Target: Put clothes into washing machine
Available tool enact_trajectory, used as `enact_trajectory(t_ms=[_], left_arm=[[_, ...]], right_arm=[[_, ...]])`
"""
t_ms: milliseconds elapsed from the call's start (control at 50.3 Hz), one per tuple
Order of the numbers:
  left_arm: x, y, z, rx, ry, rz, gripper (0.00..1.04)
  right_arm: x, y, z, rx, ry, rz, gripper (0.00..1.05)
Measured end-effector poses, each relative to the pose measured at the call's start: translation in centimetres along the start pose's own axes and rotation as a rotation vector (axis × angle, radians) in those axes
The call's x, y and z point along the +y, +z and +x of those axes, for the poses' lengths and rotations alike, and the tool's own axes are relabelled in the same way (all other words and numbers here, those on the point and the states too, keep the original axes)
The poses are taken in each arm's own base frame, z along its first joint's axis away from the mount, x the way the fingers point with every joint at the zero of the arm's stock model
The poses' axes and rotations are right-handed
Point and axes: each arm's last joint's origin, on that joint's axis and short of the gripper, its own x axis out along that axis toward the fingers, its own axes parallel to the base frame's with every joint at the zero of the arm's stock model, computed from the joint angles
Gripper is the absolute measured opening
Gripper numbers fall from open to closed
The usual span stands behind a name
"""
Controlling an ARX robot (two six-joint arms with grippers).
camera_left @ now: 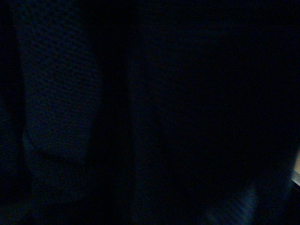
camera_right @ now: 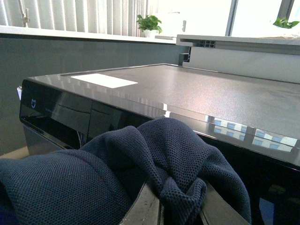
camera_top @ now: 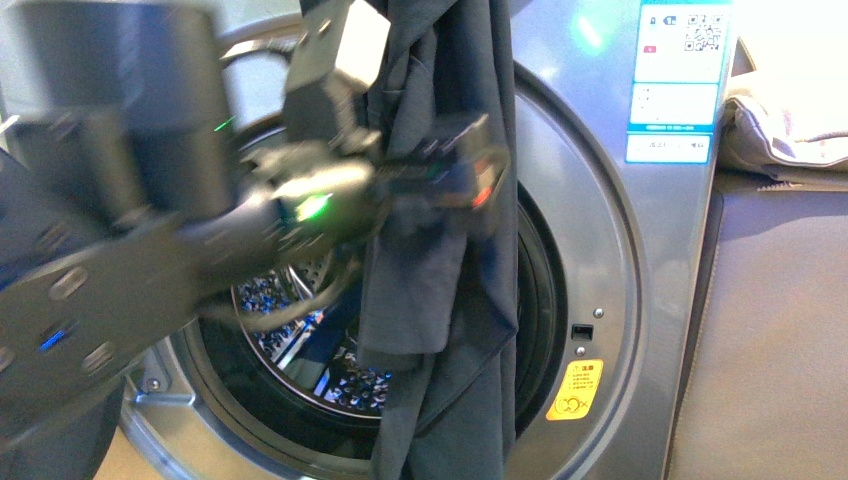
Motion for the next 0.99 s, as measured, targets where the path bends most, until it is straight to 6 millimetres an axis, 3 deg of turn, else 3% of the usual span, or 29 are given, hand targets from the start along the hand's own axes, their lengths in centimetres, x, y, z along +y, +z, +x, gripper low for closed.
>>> enact_trajectory(t_ms=[278, 397, 457, 656, 795, 994], left_arm=[[-0.4, -0.6, 1.1, 0.034, 0.169, 0.069, 0.98], [-0.6, -0.7, 1.1, 0.039, 0.164, 0.089, 0.84], [-0.6, -0.8, 1.0, 0.043, 0.166, 0.092, 0.70], [-0.7, -0.3, 0.6, 0.037, 0.164, 0.088, 0.42], [-0.5, 0.7, -0.2, 0.014, 0.177, 0.068, 0.19], [0.6, 1.3, -1.8, -0.004, 0.208, 0.068, 0.15]], right_arm=[[0.0, 0.0, 0.0, 0.000, 0.000, 0.000, 0.05], [0.0, 0.0, 0.0, 0.000, 0.000, 0.000, 0.05], [0.0, 0.0, 0.0, 0.000, 0.000, -0.001, 0.06], [0.0, 0.0, 0.0, 0.000, 0.000, -0.001, 0.34], [0.0, 0.0, 0.0, 0.000, 0.000, -0.001, 0.60], [0.0, 0.0, 0.0, -0.001, 0.001, 0.000, 0.90]])
